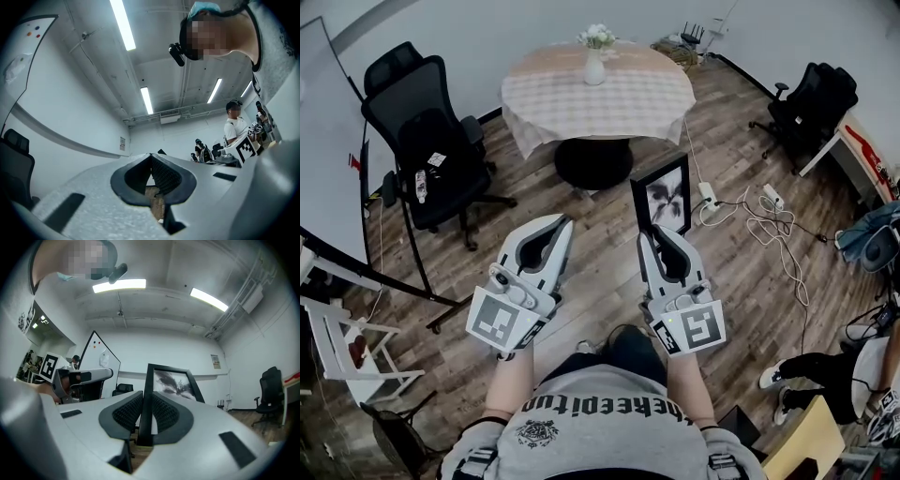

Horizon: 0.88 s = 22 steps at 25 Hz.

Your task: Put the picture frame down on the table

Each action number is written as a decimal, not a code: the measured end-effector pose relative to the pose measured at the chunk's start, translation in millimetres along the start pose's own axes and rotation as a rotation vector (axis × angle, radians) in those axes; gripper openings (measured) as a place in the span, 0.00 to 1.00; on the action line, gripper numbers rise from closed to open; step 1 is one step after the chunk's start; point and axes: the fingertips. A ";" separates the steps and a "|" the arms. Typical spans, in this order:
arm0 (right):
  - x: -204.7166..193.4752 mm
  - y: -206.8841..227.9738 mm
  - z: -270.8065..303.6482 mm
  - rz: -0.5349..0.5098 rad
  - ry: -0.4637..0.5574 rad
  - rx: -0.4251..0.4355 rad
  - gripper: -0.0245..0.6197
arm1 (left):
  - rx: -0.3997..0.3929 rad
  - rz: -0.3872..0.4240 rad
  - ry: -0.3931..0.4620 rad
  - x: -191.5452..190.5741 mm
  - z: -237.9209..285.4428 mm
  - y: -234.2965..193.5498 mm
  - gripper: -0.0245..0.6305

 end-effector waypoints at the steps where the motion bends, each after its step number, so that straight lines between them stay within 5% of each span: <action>1: -0.1 1.0 1.1 0.000 -0.001 -0.004 0.14 | -0.005 -0.002 0.001 -0.2 1.3 -0.7 0.06; 22: -28.6 104.8 81.9 0.005 0.004 0.043 0.14 | 0.113 0.027 0.019 -35.0 99.2 -67.1 0.06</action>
Point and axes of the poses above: the fingertips, and each gripper's own axes: z forward along the fingers, y to its right, x out of its top, and after that the axes turned 5 degrees about -z, right-handed
